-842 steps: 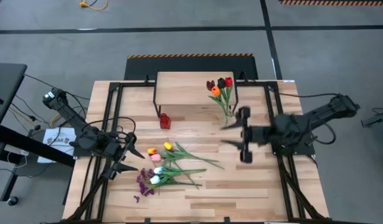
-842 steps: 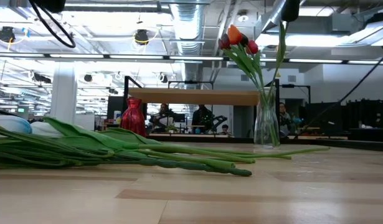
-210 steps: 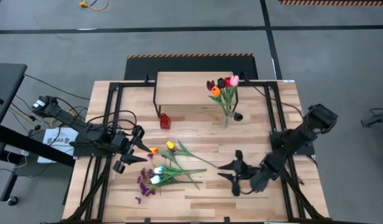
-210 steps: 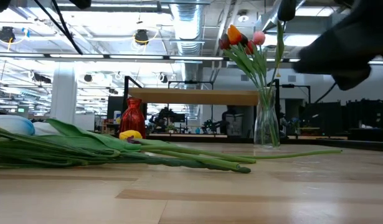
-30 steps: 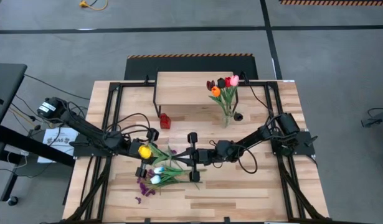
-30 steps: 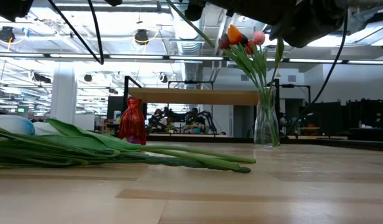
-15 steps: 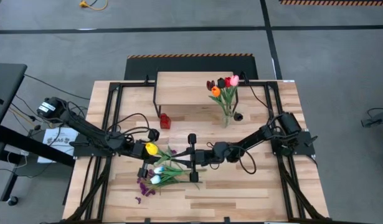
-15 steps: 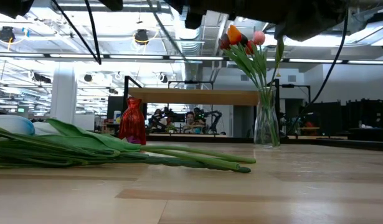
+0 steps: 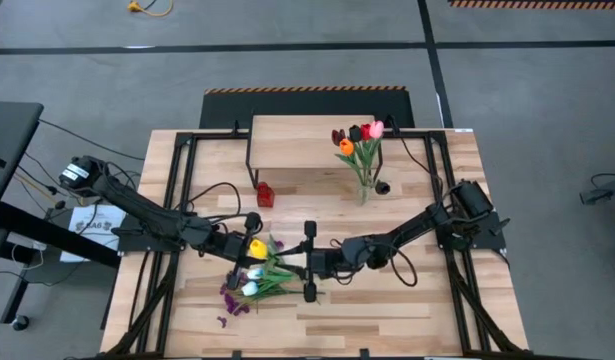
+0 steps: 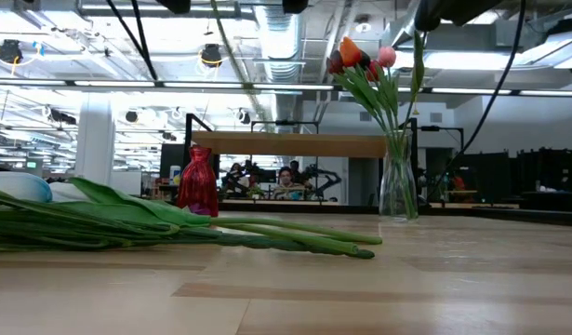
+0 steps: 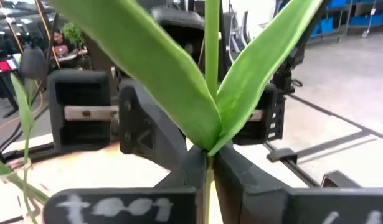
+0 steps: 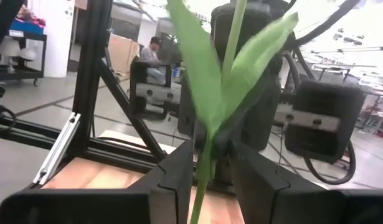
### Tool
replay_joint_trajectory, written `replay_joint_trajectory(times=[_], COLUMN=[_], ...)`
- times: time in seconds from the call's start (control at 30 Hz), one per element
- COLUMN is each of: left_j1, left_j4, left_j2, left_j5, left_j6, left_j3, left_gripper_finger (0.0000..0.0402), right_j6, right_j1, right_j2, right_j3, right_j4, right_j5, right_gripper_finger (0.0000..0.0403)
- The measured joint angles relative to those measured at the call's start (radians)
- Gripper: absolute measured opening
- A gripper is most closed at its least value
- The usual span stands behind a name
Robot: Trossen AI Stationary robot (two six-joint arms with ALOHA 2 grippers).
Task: Pick and place flowers into a vace then onto a shelf
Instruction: Put the yellow flower into the transparent vase
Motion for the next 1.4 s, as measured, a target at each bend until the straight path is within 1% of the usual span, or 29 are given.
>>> replay_joint_trajectory(times=[0.3, 0.63, 0.77, 1.07, 1.17, 1.4], left_j1=[0.001, 0.002, 0.002, 0.002, 0.002, 0.001], left_j4=[0.005, -0.003, 0.025, 0.009, -0.003, -0.036], left_j2=[0.000, 0.002, 0.000, 0.000, 0.000, 0.001], left_j5=[0.012, 0.013, 0.016, 0.020, 0.020, 0.024], left_j6=[0.000, 0.001, 0.002, 0.002, 0.002, -0.013], left_j3=[-0.002, -0.004, 0.000, 0.000, 0.000, -0.001], left_gripper_finger=[0.0000, 0.0000, 0.0000, 0.0000, 0.0000, 0.0000], right_j6=[0.057, 0.061, 0.084, 0.085, 0.086, 0.139], right_j1=[-0.020, -0.023, -0.030, -0.034, -0.034, -0.033], right_j2=[-0.002, -0.003, 0.002, 0.002, 0.002, 0.002], right_j3=[0.001, 0.004, 0.001, 0.019, 0.052, 0.173], right_j4=[-0.022, -0.089, -0.134, -0.130, -0.191, -0.455], right_j5=[-0.012, -0.008, -0.001, -0.007, -0.007, -0.007], right_gripper_finger=[0.0098, 0.0098, 0.0098, 0.0098, 0.0098, 0.0098])
